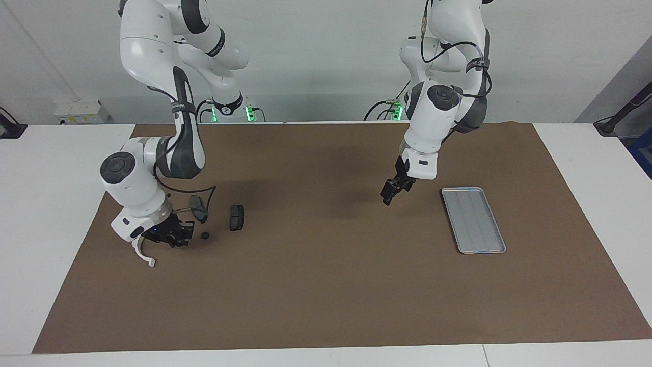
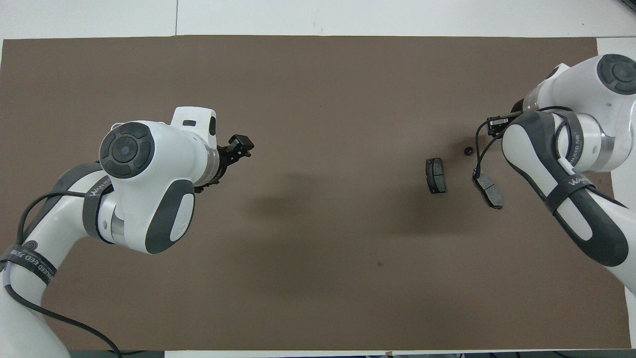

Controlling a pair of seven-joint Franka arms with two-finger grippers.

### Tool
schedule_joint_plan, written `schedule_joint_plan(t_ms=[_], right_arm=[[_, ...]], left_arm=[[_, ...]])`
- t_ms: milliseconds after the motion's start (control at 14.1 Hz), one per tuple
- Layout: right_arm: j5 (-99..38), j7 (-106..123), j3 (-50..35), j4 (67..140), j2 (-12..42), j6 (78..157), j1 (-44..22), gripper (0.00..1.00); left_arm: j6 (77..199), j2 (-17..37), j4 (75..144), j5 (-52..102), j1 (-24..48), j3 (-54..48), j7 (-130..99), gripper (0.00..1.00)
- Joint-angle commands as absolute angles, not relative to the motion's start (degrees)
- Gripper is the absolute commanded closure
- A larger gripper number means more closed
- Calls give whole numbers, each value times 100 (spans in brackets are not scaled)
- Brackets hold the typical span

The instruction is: Pick bearing gear from pile to tray

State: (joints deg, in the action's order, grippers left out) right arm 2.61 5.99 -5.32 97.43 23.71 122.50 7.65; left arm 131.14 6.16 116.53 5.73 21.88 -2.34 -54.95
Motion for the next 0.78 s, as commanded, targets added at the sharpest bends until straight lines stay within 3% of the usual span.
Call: schedule_joint_plan(t_ms=[0, 354, 708], right_arm=[[308, -58, -571, 8783, 2338, 11262, 389, 100], [334, -2087, -554, 8517, 2312, 10784, -876, 100], [316, -3821, -589, 8902, 2057, 10907, -1941, 100]], left_arm=[[13087, 624, 11602, 633, 2197, -211, -5537, 0], [13078, 615, 11610, 633, 2180, -211, -5537, 0], [12947, 615, 11593, 581, 2145, -176, -5528, 0]])
